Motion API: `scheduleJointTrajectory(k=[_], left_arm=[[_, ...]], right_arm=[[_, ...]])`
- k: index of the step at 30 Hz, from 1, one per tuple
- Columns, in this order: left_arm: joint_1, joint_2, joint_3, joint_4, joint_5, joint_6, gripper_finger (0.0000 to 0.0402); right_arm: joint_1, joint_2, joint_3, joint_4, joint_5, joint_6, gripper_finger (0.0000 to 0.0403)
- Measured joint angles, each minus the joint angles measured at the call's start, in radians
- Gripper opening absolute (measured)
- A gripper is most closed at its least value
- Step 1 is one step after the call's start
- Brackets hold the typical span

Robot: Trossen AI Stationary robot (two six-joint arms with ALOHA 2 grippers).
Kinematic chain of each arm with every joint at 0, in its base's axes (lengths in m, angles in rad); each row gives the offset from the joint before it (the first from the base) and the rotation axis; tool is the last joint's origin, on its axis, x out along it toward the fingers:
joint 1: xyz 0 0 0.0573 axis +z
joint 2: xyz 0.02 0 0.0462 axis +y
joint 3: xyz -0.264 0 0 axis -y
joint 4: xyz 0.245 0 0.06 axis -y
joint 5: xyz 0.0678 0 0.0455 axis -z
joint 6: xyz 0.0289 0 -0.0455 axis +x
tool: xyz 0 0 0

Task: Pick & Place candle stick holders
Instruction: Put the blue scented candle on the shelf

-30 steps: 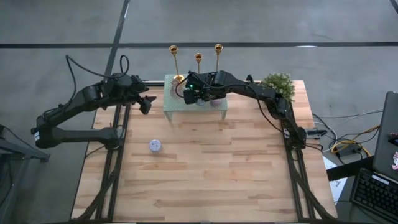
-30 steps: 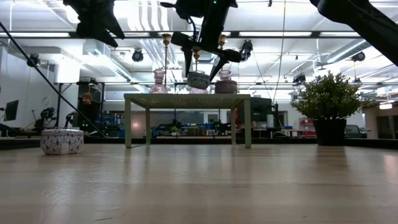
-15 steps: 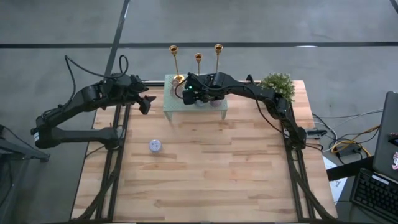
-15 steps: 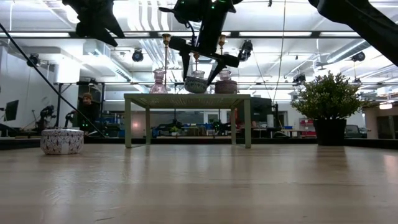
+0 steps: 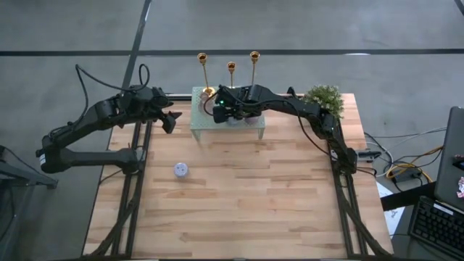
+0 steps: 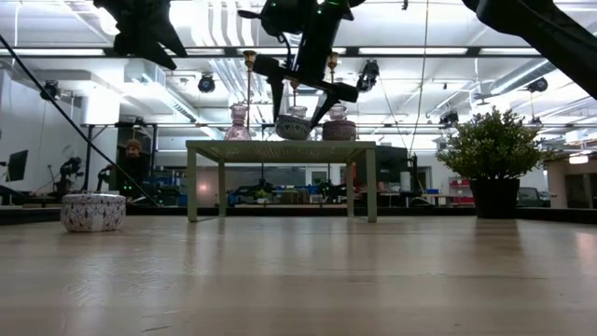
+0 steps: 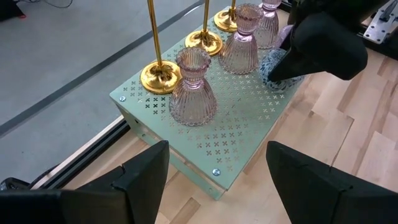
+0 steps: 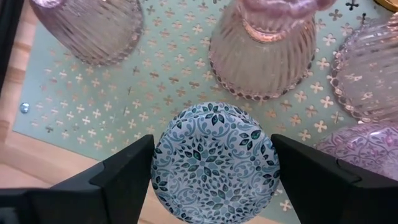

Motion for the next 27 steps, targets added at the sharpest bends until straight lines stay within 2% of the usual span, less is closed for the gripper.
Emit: scheduleJointTrajectory(k=[6, 19, 27], left_arm=[[0.0, 0.0, 0.0, 0.0, 0.0, 0.0, 0.0273], [0.0, -0.004, 0.0, -0.004, 0.0, 0.001, 0.0273], [0.0, -0.012, 0.0, -0.008, 0.0, 0.0, 0.0273]], right_arm=[[-0.004, 0.0, 0.0, 0.017, 0.0, -0.004, 0.0325], [-0.022, -0.02, 0.0, 0.016, 0.003, -0.008, 0.0319], [-0.015, -0.021, 0.052, 0.006, -0.014, -0.032, 0.0309]])
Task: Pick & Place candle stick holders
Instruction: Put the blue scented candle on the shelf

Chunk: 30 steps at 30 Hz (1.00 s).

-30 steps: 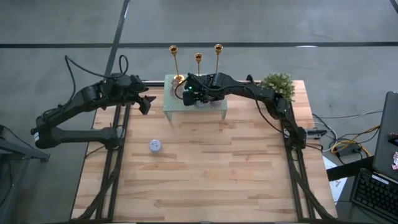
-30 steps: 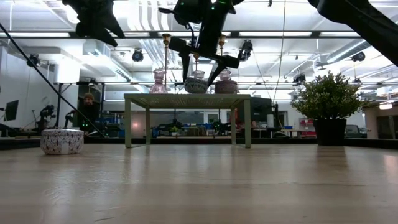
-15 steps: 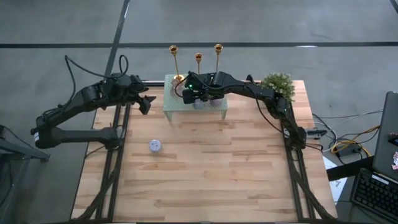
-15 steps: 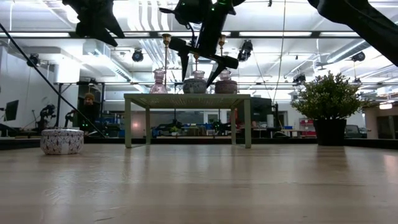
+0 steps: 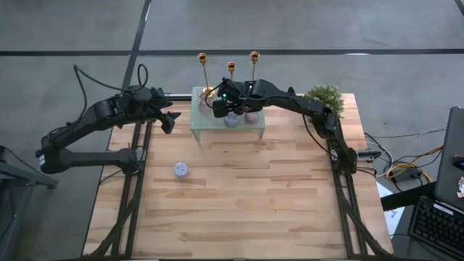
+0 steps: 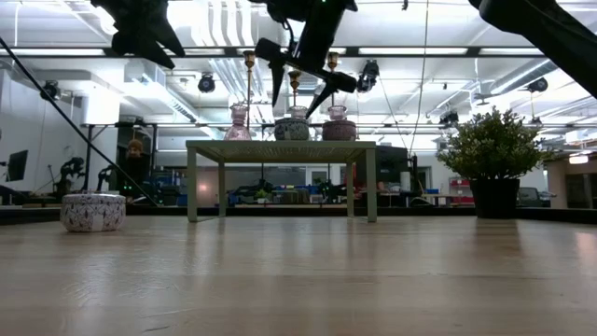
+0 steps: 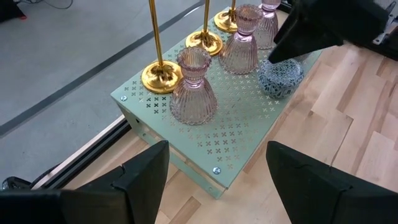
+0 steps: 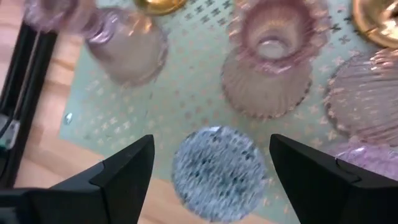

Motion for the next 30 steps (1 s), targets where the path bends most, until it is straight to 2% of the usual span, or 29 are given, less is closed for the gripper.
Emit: scheduleJointTrajectory(k=[7, 13, 20, 25, 30], left_arm=[[0.0, -0.003, 0.0, -0.008, 0.0, 0.0, 0.0273], [0.0, -0.004, 0.0, -0.011, 0.0, 0.006, 0.0273], [0.0, -0.006, 0.0, -0.013, 0.0, 0.006, 0.0273], [0.0, -0.007, 0.0, -0.014, 0.0, 0.005, 0.0273], [0.0, -0.011, 0.0, -0.016, 0.004, 0.005, 0.0273]], right_arm=[[0.05, -0.013, 0.035, -0.026, -0.022, -0.053, 0.0286], [0.12, -0.046, 0.035, -0.117, 0.004, -0.099, 0.0238], [0.23, -0.049, 0.03, -0.206, 0.097, -0.101, 0.0157], [0.298, -0.048, -0.002, -0.206, 0.216, -0.023, 0.0081], [0.338, -0.048, -0.063, -0.205, 0.227, 0.038, 0.0015]])
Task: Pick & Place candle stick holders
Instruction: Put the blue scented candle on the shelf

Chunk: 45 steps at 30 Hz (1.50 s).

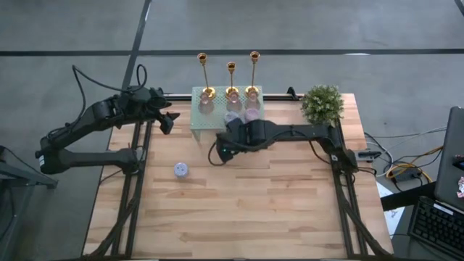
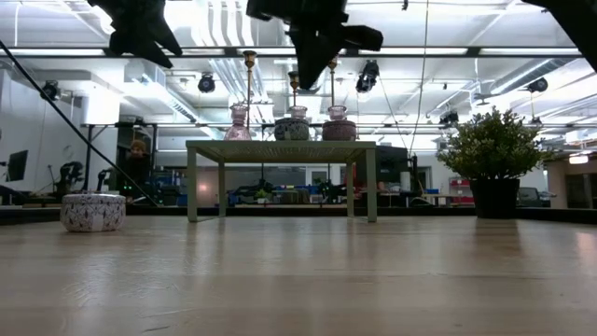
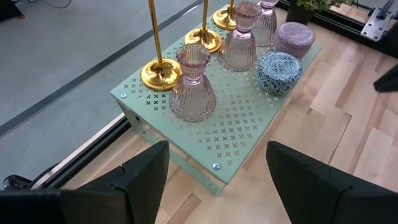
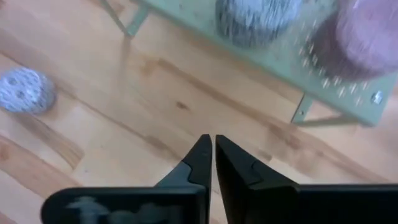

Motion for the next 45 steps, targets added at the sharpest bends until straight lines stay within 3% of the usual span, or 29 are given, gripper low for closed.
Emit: scheduleJointTrajectory(k=[13, 23, 29, 35, 45], left_arm=[[0.0, -0.002, -0.002, -0.003, 0.039, 0.036, 0.0273], [0.0, -0.01, -0.013, -0.004, 0.065, 0.057, 0.0273], [0.0, -0.013, -0.013, -0.004, 0.07, 0.059, 0.0273], [0.0, -0.013, -0.013, -0.003, 0.074, 0.059, 0.0273], [0.0, -0.013, -0.013, -0.003, 0.074, 0.058, 0.0273]], right_arm=[[0.043, -0.095, -0.292, 0.262, 0.134, 0.096, 0.0008], [0.055, -0.321, -0.726, 0.826, 0.172, -0.021, 0.0008], [0.032, -0.4, -0.891, 1.054, 0.154, -0.079, 0.0008], [-0.004, -0.389, -0.957, 1.214, 0.126, -0.099, 0.0008], [-0.02, -0.309, -0.92, 1.225, 0.215, -0.13, 0.0008]])
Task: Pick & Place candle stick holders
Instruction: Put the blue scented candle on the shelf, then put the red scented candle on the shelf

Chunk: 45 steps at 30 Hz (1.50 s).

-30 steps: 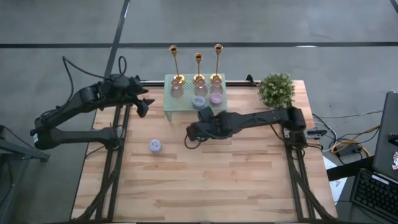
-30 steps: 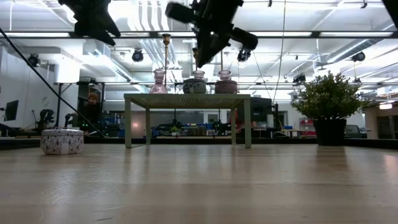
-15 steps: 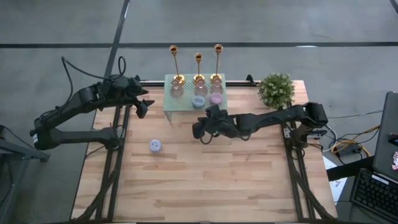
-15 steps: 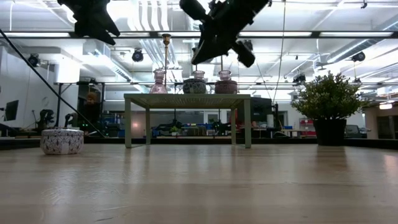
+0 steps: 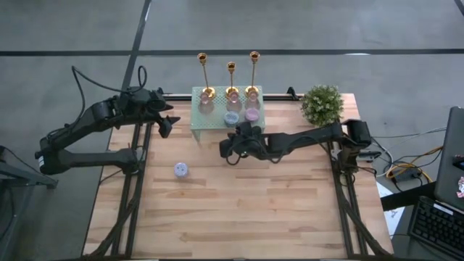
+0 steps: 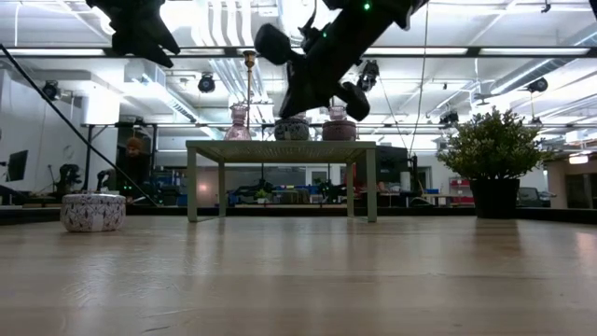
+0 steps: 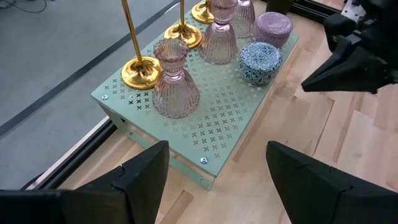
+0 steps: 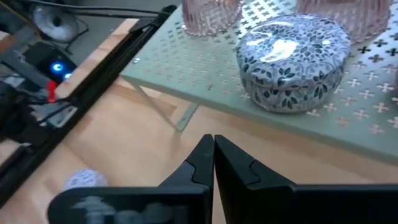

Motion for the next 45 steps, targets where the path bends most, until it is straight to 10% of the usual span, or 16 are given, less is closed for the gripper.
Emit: scheduleJointTrajectory(k=[45], left_arm=[[0.0, 0.0, 0.0, -0.005, 0.0, 0.002, 0.0273]], right_arm=[[-0.058, 0.018, 0.004, 0.037, -0.052, -0.004, 0.0008]])
